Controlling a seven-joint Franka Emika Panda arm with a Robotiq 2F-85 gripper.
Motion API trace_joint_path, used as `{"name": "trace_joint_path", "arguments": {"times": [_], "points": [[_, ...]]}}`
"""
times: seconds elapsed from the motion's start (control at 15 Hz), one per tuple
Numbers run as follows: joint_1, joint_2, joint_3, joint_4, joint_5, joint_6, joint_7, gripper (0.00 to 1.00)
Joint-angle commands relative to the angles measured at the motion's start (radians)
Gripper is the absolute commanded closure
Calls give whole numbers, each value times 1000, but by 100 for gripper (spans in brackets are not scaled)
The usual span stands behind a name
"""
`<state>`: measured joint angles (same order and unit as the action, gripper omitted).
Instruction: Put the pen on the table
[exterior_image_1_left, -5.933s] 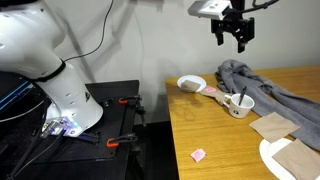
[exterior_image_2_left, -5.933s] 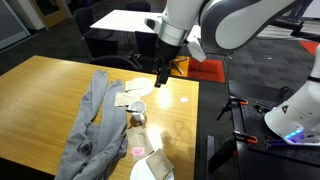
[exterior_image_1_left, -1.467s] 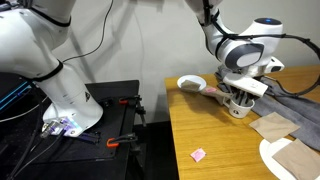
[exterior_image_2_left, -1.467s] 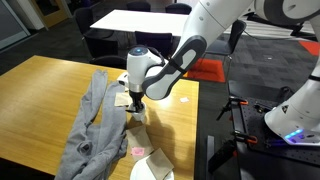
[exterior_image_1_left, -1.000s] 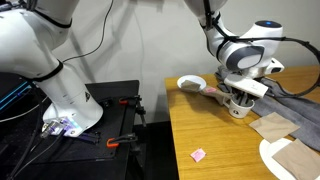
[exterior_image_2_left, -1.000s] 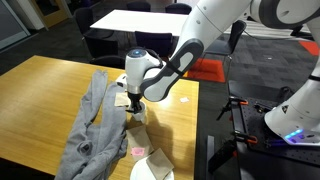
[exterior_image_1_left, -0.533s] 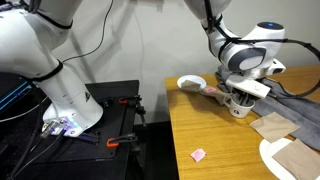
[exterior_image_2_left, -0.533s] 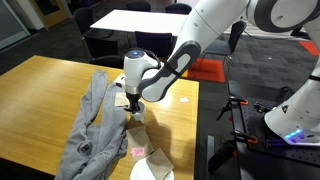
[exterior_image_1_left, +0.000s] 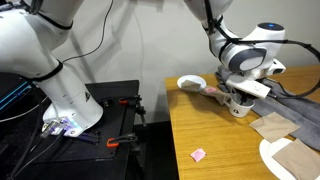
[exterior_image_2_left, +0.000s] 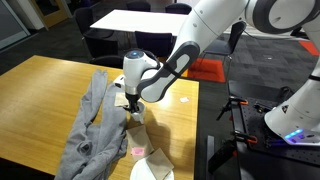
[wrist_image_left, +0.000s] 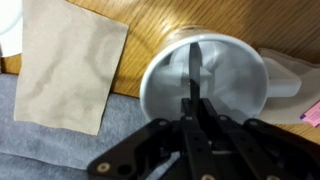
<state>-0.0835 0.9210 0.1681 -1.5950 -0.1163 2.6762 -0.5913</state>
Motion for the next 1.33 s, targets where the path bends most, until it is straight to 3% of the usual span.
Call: {"name": "trace_joint_path", "arguments": {"times": [0.0, 0.93, 1.27], "points": [[-11, -51, 8, -48, -20, -6, -9, 97], [-35, -391, 48, -373, 2, 180, 5, 97], [-34, -529, 26, -480, 40, 176, 109, 97]]}}
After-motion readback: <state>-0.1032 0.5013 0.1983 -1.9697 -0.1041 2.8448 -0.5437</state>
